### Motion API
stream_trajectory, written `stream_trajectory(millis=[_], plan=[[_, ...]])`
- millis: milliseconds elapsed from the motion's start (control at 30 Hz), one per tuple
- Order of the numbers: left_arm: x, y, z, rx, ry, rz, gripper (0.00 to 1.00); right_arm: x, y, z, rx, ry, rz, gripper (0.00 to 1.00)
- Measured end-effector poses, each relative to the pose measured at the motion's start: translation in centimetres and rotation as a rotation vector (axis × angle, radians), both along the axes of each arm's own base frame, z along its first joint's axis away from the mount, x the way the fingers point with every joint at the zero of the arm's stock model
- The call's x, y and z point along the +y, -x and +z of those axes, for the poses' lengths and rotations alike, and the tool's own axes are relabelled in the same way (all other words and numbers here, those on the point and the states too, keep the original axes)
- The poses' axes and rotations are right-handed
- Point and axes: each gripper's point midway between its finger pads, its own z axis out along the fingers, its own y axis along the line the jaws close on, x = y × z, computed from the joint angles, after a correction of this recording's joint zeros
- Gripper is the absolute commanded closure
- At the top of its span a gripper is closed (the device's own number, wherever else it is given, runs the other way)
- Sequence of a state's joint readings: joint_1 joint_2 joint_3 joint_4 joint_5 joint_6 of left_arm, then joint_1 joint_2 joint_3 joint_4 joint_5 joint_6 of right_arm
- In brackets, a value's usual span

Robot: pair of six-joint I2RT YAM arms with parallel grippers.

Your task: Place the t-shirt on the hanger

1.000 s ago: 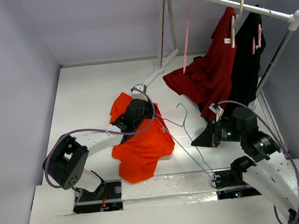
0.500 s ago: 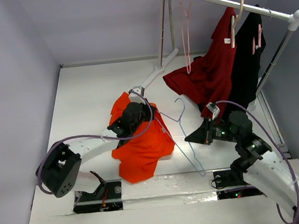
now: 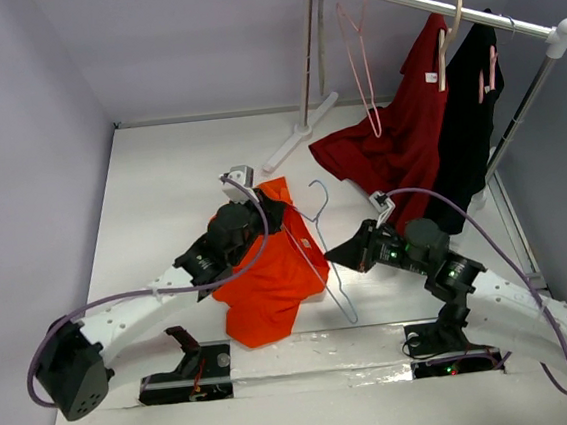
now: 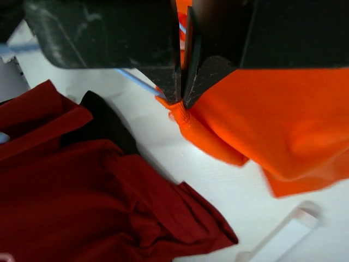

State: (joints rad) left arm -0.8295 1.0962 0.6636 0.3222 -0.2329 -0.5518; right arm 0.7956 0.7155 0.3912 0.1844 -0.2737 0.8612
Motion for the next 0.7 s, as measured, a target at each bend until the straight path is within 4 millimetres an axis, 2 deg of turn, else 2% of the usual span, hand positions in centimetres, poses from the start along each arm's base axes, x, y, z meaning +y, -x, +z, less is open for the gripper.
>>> stream_trajectory(millis=[133, 300, 400, 567, 700], plan=[[1.5, 0.4, 1.6, -0.023, 0.017, 0.040, 1.00, 0.8, -0.7, 0.3, -0.048, -0.007, -0.024, 1.00], [1.8, 1.2, 1.3, -0.005, -0.004, 0.034, 1.00, 2.1, -1.4, 0.2, -0.100, 0.009, -0.037, 1.00], [1.6, 2.4, 1.6, 0.000, -0.014, 0.016, 1.00, 3.0, -2.2, -0.1, -0.129, 0.029, -0.052, 1.00], [2.1, 3.8, 4.4, -0.027, 0.033, 0.009, 1.00, 5.4, -3.3, 0.4, -0.208, 0.057, -0.067, 1.00], [2.5, 4.8, 7.3, -0.062, 0.093, 0.003, 1.00, 7.1, -3.9, 2.8, -0.311, 0.020, -0.083, 1.00]])
